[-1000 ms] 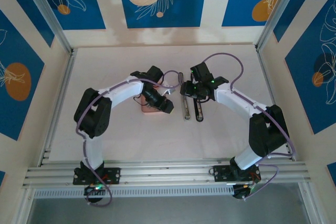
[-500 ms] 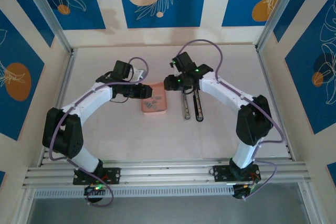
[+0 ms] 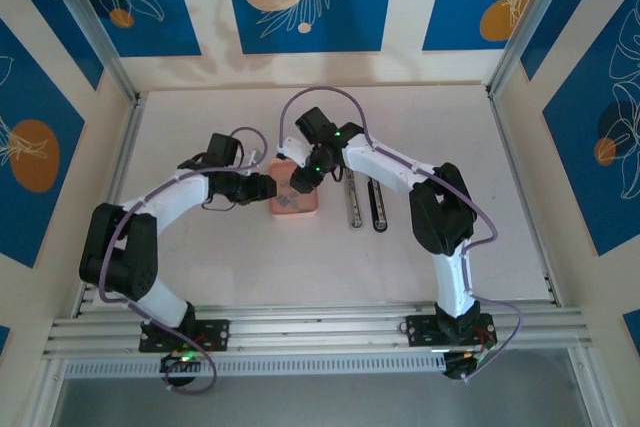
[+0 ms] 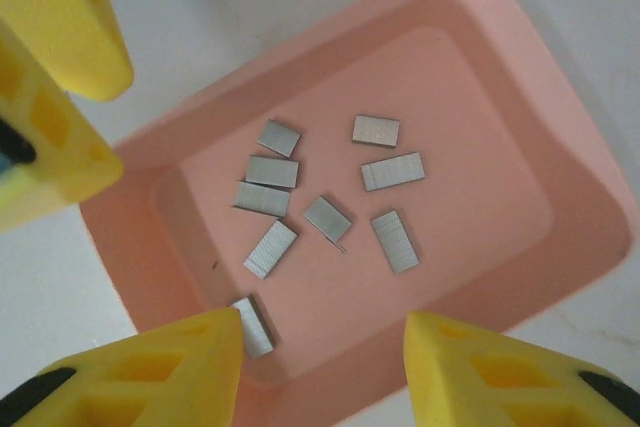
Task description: Load the staples into the stapler
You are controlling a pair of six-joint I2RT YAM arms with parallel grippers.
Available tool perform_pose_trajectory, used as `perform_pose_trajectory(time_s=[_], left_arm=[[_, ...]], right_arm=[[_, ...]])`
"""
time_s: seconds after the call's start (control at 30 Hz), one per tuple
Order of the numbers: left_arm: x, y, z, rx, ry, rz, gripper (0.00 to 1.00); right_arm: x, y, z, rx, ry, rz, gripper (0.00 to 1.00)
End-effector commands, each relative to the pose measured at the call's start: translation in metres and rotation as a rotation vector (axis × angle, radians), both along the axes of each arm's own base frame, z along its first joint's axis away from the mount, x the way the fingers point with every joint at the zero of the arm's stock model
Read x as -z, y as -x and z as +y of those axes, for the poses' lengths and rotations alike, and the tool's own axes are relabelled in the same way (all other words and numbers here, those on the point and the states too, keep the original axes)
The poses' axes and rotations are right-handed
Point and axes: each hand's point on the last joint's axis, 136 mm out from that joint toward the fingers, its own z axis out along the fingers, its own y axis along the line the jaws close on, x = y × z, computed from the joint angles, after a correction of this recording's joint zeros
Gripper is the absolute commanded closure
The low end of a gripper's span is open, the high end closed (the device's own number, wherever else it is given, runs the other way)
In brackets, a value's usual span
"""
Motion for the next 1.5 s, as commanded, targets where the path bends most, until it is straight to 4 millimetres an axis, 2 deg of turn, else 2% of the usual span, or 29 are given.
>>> perform_pose_trajectory(time_s=[0.0,0.33,0.93,1.47], left_arm=[[0.011,-0.002,0.005,-0.042,0.009,0.025,0.55],[0.023,-0.006,0.001,-0.063,0.046,0.053,0.54],[0.047,0.003,0.011,-0.077,-0.02,0.094,0.59],[0.037,0.002,0.023,-0.156,-0.008,0.046,0.57]], right_arm=[[-0.004,-0.009,0.007,-0.271,-0.021,-0.105,0.55],[0.032,-0.022,-0.001,-0.459,0.117,-0.181,0.55],[0.063,-0.031,0.012,-0.546,0.205,-0.173,0.56],[0.09,-0.041,0.011,-0.537,0.283,-0.163,0.58]])
